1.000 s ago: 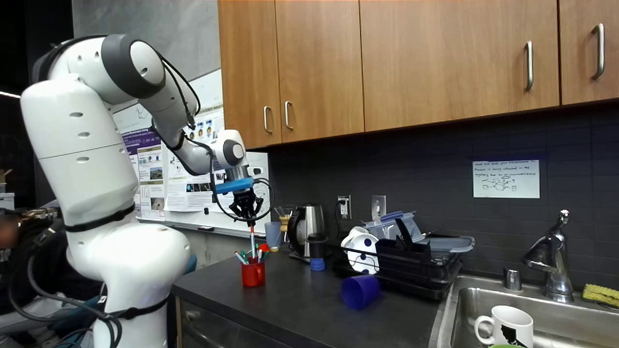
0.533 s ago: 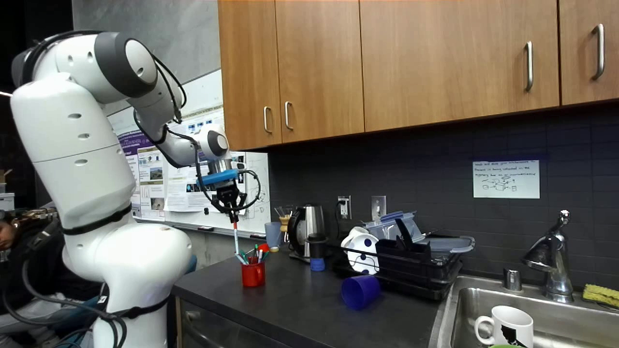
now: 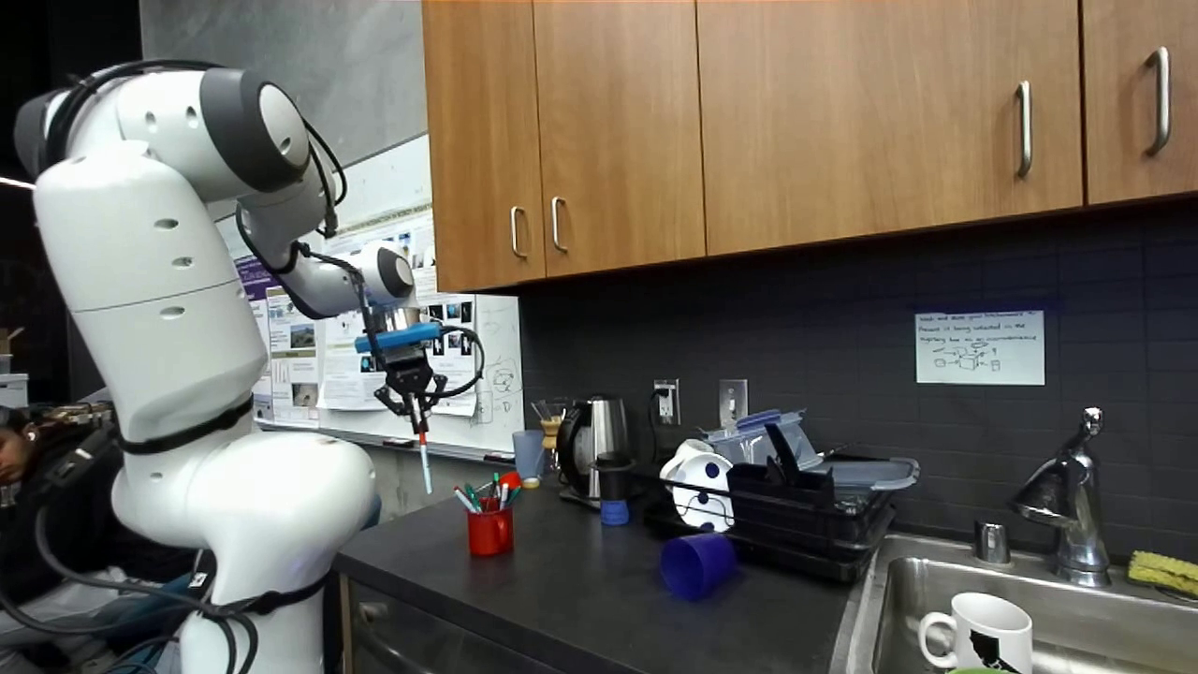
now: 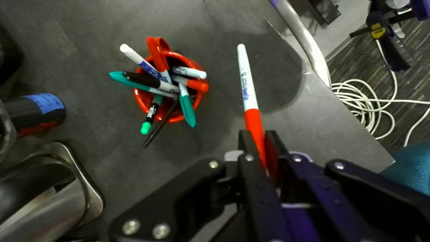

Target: Take the red marker out of the red mug.

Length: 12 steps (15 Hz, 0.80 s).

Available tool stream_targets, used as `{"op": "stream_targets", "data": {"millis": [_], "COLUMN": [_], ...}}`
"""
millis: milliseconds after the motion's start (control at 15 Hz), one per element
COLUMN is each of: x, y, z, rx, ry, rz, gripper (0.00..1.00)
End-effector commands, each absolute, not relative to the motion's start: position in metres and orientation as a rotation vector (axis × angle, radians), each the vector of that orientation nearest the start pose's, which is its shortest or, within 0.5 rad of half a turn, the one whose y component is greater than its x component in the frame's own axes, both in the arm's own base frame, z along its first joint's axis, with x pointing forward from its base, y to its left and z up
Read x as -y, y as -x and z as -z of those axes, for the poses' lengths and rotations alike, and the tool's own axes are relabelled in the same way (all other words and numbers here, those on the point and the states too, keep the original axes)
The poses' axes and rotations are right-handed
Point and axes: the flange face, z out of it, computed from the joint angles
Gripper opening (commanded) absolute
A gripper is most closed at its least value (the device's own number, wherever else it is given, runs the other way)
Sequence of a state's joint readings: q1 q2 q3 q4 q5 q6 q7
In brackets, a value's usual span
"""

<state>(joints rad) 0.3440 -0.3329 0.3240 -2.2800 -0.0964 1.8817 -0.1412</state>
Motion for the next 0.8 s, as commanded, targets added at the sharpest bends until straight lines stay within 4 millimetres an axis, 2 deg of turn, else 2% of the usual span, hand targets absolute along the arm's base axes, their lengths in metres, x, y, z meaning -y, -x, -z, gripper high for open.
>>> {"op": "stream_targets", "data": {"millis": [0, 400, 733], "x": [-0.292, -0.314, -0.338], "y": [-0.349, -0.344, -0.335], "z": [-0.465, -0.435, -0.399], "rx": [1.494, 1.724, 1.894], "ry": [3.005, 2.935, 2.884], "rz": [-0.117, -0.231, -0.313], "gripper": [0.03, 0.03, 0.03]}}
